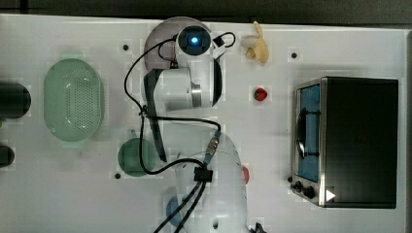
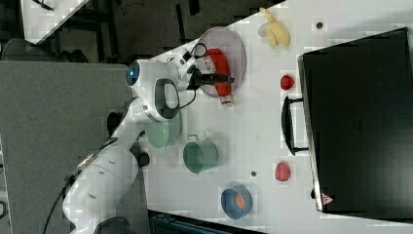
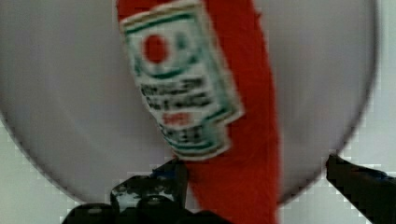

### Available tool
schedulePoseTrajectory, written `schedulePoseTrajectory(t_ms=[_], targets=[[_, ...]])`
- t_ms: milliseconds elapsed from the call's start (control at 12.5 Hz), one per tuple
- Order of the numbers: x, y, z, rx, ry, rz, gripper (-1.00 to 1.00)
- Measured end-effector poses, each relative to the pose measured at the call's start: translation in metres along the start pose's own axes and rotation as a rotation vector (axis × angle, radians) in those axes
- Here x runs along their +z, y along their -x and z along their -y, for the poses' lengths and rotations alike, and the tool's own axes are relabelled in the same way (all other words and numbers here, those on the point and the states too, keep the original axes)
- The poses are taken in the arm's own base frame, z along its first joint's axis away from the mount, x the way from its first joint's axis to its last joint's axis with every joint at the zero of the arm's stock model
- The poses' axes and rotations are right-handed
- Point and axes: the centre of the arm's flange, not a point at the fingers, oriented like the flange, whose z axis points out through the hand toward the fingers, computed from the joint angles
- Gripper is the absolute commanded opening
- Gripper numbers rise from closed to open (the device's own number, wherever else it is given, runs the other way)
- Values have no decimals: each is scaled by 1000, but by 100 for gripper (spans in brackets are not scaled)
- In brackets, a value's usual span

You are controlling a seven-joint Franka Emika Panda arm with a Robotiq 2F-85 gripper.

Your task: Pick ketchup from plate and place it on table.

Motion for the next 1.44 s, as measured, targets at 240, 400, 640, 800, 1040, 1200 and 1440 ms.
schedulePoseTrajectory(t_ms=[240,400,640,800,1040,1200,1440], targets=[[16,-5,15,-47,5,-34,100],[28,-12,19,-70,3,-78,68],[22,-19,21,-77,2,-105,20],[20,-19,20,-75,2,-110,20],[8,-19,22,-78,0,-122,20],[-17,-11,20,-74,23,-74,20],[-101,7,6,-41,90,57,20]])
